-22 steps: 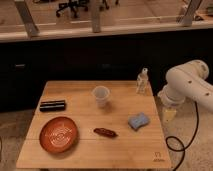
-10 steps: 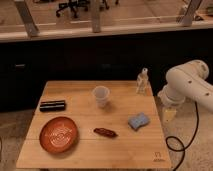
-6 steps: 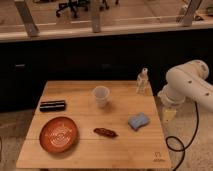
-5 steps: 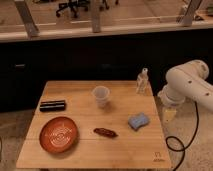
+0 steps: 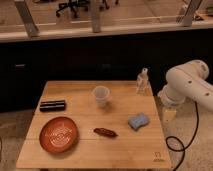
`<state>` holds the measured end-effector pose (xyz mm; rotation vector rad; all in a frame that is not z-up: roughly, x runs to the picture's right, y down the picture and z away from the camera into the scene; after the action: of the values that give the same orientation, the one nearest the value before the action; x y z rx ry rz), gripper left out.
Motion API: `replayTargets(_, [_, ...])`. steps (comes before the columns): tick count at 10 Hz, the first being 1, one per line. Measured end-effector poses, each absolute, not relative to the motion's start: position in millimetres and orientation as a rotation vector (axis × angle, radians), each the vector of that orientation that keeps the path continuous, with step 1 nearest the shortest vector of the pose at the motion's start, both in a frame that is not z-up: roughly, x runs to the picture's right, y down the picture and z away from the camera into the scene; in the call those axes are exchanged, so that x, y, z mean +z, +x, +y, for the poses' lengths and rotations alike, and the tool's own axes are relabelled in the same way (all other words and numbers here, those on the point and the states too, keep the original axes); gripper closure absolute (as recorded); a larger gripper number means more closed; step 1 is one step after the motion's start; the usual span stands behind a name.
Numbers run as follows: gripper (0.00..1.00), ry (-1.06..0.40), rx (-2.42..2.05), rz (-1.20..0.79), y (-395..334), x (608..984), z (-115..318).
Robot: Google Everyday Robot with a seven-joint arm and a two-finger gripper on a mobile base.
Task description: Drag the pepper across the table
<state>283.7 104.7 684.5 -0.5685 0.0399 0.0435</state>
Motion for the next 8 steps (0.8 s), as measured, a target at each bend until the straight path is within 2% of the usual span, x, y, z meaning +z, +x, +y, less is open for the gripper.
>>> replayTargets(3, [0.2,-0.576,0.02,0.043,275,686,107])
replayTargets(8, [0.2,-0.606,-0.085,0.031,207,694,113])
